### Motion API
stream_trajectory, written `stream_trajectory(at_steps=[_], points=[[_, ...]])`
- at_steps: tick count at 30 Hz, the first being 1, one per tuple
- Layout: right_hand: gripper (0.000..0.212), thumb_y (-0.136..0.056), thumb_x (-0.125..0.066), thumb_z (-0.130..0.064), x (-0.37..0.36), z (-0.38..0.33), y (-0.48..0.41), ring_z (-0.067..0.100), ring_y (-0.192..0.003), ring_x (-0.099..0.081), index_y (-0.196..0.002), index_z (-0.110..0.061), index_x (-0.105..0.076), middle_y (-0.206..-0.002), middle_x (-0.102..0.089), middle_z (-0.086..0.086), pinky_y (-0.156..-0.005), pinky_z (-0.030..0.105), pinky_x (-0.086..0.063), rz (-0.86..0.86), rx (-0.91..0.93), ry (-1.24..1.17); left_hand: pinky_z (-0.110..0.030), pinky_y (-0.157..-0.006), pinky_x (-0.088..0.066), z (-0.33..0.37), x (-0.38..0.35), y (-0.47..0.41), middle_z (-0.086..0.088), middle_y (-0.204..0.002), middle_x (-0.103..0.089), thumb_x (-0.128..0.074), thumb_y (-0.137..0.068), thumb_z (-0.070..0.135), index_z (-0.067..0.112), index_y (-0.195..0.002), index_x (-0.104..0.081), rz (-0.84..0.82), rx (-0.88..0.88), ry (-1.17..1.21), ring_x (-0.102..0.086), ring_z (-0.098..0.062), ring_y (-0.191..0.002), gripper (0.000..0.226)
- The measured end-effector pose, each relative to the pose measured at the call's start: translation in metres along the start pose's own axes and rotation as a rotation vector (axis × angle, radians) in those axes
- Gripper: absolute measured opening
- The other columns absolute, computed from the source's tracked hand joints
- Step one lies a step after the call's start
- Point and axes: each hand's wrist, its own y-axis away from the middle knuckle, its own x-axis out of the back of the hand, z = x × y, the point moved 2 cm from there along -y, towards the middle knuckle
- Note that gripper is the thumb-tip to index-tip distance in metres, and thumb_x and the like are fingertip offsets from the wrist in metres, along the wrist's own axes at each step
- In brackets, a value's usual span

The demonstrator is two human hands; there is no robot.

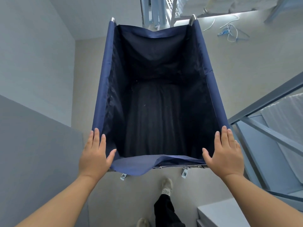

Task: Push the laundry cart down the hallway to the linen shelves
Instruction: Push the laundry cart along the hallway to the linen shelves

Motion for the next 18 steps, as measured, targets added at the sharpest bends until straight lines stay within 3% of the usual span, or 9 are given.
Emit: stream_trajectory(at_steps=[7, 15, 18], points=[[0.081, -0.086, -0.034, -0.056, 0.001, 0.018, -0.057, 0.038, -0.145, -0.026, -0.142, 0.002, -0.041, -0.155, -0.030, 0.024, -0.105, 0.053, -0.037, 0.005, 0.014, -0.022, -0.048, -0.090, -0.050, 0.018, -0.003, -0.051, -0.029, -0.147, -0.038, -0.036, -0.096, 0.037, -0.003, -0.130, -0.054, 0.022, -0.005, -0.050, -0.041, -0.042, -0.134, 0.055], [0.080, -0.087, -0.035, -0.057, 0.004, 0.035, -0.122, 0.037, -0.145, -0.027, -0.143, 0.000, -0.041, -0.156, -0.030, 0.022, -0.105, 0.051, -0.038, 0.015, 0.031, -0.025, -0.050, -0.097, -0.047, 0.032, -0.009, -0.111, -0.031, -0.148, -0.033, -0.037, -0.095, 0.025, -0.005, -0.129, -0.054, 0.030, -0.011, -0.053, -0.037, -0.045, -0.136, 0.048], [0.080, -0.087, -0.036, -0.057, 0.006, 0.043, -0.148, 0.037, -0.145, -0.027, -0.143, -0.001, -0.041, -0.156, -0.030, 0.021, -0.104, 0.051, -0.039, 0.018, 0.036, -0.027, -0.051, -0.096, -0.047, 0.039, -0.010, -0.135, -0.032, -0.148, -0.033, -0.048, -0.095, 0.018, -0.006, -0.129, -0.053, 0.033, -0.005, -0.051, -0.037, -0.046, -0.135, 0.042]])
